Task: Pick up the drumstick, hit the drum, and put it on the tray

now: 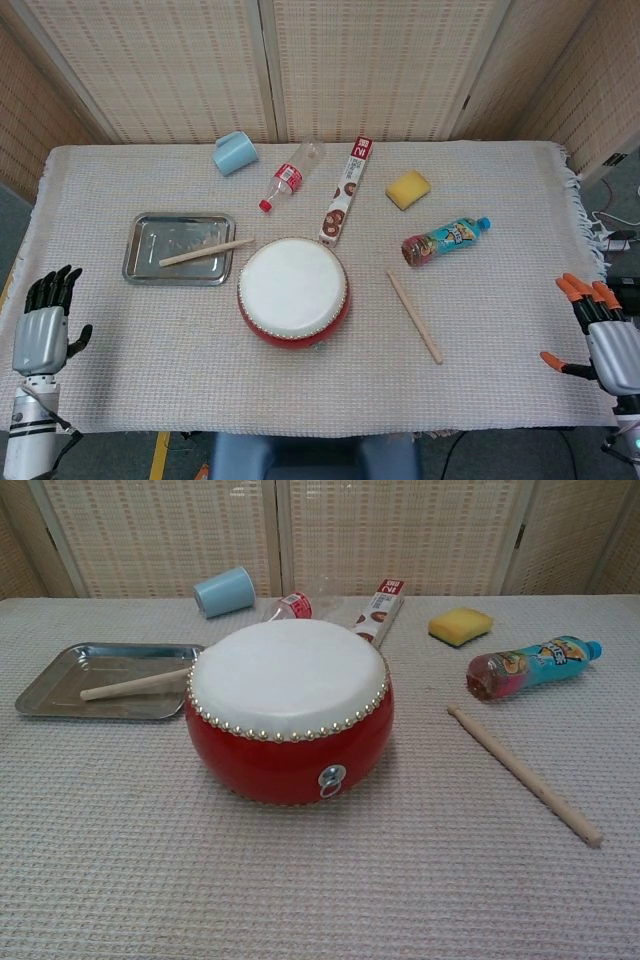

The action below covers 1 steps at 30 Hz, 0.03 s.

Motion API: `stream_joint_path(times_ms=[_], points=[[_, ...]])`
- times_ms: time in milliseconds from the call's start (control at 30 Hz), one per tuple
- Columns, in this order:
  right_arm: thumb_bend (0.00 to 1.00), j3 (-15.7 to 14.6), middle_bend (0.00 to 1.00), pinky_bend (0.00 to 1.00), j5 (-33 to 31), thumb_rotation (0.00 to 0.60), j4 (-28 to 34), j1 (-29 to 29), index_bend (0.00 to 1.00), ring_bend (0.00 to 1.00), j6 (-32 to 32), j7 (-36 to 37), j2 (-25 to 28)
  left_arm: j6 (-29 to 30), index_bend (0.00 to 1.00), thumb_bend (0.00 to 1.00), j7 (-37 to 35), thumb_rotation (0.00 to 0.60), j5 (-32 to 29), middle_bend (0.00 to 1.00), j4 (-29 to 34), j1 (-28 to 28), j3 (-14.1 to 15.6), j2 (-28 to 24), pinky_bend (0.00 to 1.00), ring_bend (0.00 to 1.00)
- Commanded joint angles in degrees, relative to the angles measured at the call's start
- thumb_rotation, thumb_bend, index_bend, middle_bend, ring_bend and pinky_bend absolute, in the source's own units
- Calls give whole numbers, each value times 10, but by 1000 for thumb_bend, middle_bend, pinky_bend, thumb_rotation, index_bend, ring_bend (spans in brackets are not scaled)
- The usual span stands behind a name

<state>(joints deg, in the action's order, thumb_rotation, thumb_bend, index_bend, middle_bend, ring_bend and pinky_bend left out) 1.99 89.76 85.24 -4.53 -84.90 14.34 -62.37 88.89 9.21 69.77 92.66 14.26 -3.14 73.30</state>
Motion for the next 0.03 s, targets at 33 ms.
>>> stream_joint_path(times_ms=[33], points=[[67,-2,19,52,3,600,1,5,0,0,-8,-5,-6,23,110,267,8,600,21,42,12,-24,16,-9,59,0]])
